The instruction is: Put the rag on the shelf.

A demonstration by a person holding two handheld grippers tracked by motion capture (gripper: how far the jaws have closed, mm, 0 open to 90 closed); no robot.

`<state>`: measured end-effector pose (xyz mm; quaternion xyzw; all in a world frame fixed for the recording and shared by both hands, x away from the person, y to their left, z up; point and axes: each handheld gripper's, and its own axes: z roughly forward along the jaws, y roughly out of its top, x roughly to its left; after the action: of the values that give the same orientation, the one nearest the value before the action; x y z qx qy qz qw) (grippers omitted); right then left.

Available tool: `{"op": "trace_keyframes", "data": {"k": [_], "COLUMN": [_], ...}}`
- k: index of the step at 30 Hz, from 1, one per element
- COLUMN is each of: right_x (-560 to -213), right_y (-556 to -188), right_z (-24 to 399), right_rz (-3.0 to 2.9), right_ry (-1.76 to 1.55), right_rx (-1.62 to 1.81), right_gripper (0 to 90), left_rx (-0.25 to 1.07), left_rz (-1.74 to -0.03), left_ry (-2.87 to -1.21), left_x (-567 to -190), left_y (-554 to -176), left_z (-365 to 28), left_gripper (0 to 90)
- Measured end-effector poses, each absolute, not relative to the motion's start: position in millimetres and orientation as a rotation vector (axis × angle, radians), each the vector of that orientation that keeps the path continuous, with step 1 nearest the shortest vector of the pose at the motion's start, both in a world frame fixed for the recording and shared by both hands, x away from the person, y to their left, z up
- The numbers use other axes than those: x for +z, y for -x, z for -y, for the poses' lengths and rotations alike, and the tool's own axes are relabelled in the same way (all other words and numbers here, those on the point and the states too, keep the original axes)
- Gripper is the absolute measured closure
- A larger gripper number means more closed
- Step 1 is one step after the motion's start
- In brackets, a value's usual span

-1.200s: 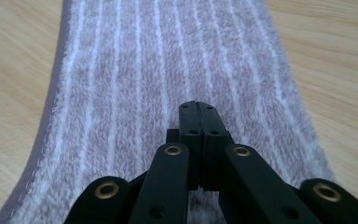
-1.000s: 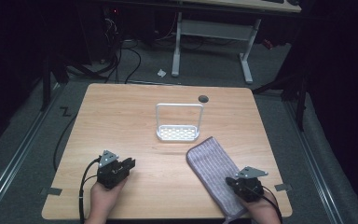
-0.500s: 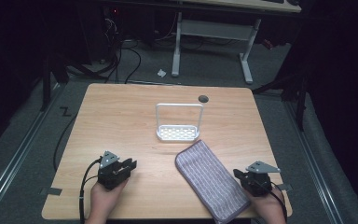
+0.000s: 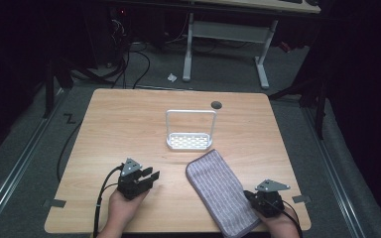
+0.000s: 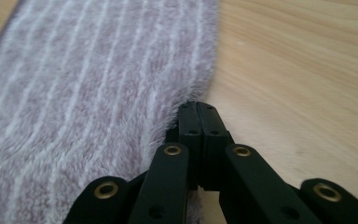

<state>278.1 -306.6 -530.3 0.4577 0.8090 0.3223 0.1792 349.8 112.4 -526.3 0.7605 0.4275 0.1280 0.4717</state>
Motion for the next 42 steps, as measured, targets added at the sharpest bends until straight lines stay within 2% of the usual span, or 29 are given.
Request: {"op": "trace_keyframes", "data": {"k": [8,14,21,24,30,33,42], "right_x": [-531,-532,-521,-519,-529,-532,-534], "right_y": [-268,-265,-269,-280,-308,-307,-296], "right_z": [274,255,267,264,252,241,217], "right_rz": [-2.375,-2.417,-2.304,-2.302,-2.327,-2.349,-2.443], "right_ry": [-1.202,-1.140,-1.188,-1.175,-1.228,-1.200,-1.068], "right_rx": [0.959,0.981,1.010,1.008,1.030,1.034,1.062], "right_gripper": [90.0,89.8,87.7,86.9,85.7,85.7,84.5], "left_rx": [0.274,0.170,0.092,0.147,0.160,0.199,0.168], "left_rz": [-0.979,-0.866,-0.745,-0.714,-0.737,-0.750,-0.851], "left_ry": [-1.909,-1.971,-2.059,-2.133,-2.126,-2.132,-2.090], "left_x": [-526,-528,-531,-536,-538,-538,-538], "left_y": [-347,-333,-318,-315,-319,-321,-311], "left_z": [-86,-49,-13,-4,-10,-22,-58], "left_gripper": [60.1,55.4,54.9,55.0,58.3,59.5,59.2]}}
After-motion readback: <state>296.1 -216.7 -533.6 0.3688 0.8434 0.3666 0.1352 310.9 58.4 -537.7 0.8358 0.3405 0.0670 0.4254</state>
